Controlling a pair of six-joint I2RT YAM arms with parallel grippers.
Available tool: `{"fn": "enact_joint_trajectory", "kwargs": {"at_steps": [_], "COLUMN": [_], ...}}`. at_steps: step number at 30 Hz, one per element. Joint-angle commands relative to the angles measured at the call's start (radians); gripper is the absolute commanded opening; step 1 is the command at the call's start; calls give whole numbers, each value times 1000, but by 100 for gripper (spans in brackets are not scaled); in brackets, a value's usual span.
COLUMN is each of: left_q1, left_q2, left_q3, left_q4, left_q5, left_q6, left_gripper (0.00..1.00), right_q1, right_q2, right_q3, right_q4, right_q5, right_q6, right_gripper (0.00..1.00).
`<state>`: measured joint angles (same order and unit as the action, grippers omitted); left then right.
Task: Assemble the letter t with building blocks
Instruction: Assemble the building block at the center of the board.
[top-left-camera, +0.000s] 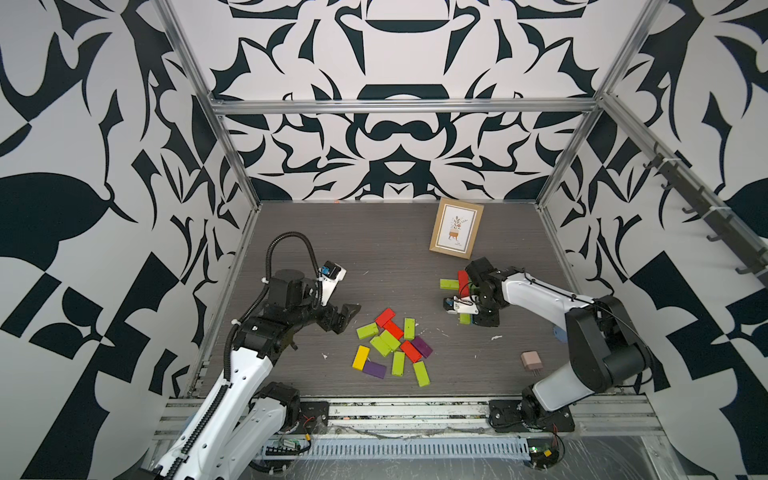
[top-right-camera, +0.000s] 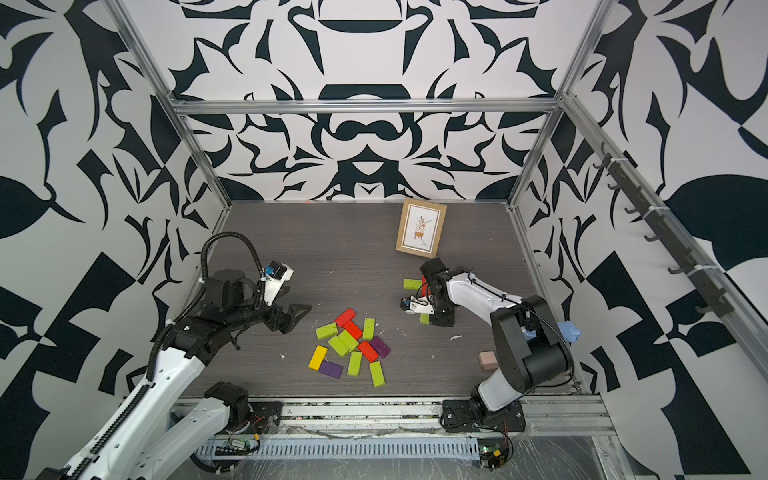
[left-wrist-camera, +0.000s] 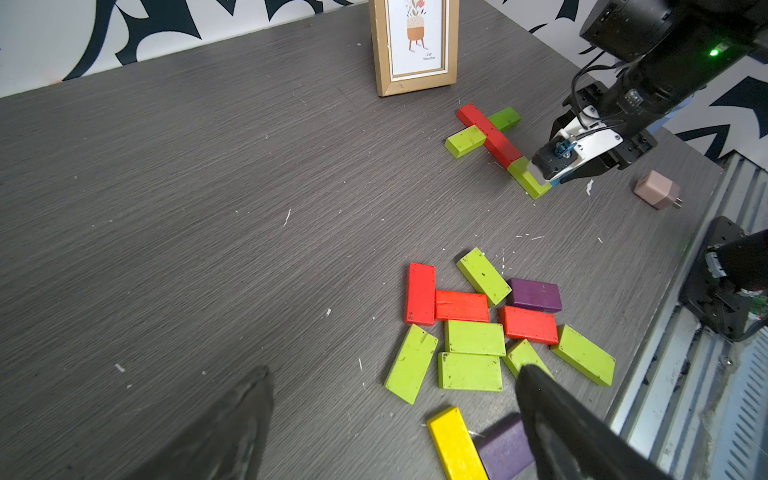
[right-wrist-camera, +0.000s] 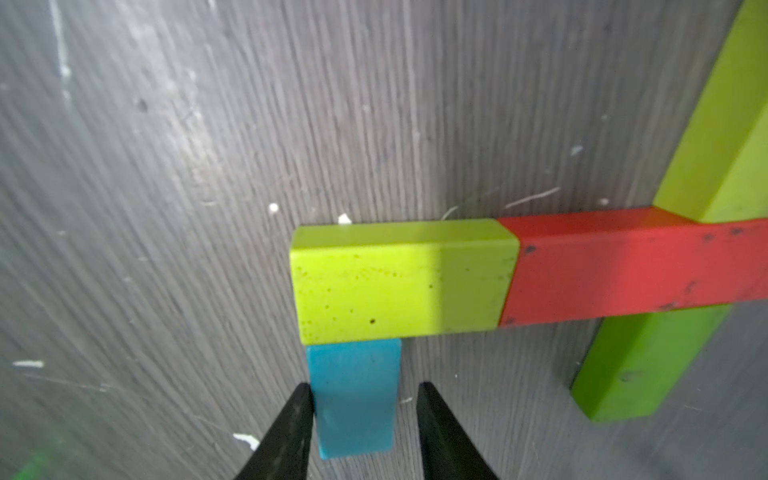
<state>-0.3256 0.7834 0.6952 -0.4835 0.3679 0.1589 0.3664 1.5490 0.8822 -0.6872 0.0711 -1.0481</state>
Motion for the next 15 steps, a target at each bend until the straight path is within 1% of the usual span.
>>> {"fn": "enact_joint_trajectory", "kwargs": {"at_steps": [1,7,12,13,15], "left_q1": [-3,-3,-3,-3,-3], "left_q2": [-6,2,8,8,10], "left_q3": [-9,-6,-4,-5,-5], "left_q4": [-13,-13,-16,-17,-16], "left_q5": [1,-3,-4,-6,-7], "left_q6": [18,21,22,22,22], "left_gripper": [95,95,95,95,95], "right_q1": [5,5,5,5,5], "right_q2": [-49,-94,-147,-163,-191], "right_q3": [-8,-8,-6,-6,-3], "right_q4": [-33,-59,-48,-38,-32], "right_q5": [-7,-23,-47,-55,-79], "right_q6": [14,30,44,50,59], "right_gripper": [46,52,55,60,63]}}
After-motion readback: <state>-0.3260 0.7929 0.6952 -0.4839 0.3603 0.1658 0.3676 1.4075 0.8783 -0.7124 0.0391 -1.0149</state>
